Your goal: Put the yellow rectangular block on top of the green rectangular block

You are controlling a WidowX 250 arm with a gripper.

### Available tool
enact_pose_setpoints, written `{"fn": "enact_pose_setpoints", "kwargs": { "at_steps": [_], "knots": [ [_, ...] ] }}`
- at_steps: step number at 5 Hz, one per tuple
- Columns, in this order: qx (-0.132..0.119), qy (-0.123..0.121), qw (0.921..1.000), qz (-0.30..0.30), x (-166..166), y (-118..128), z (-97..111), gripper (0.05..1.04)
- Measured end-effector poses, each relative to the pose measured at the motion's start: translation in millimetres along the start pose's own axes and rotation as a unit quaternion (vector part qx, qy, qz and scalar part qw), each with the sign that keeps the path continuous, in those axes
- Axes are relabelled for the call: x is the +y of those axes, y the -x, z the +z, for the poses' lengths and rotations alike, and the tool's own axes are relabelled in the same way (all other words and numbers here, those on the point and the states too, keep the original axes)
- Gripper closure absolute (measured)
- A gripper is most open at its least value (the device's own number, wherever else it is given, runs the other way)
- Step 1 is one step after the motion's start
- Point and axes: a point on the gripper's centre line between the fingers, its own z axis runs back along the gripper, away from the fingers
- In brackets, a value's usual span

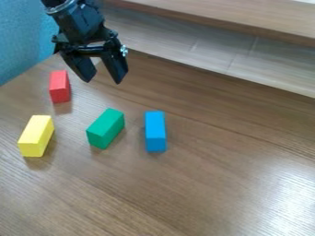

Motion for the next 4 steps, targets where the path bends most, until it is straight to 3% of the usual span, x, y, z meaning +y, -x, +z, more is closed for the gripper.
{"fn": "enact_pose_setpoints", "kwargs": {
  "at_steps": [1,4],
  "knots": [
    [0.014,0.004,0.9999,0.004,1,4,-7,0.084],
    [0.019,-0.014,0.9994,0.026,18,12,-6,0.084]
  ]
}}
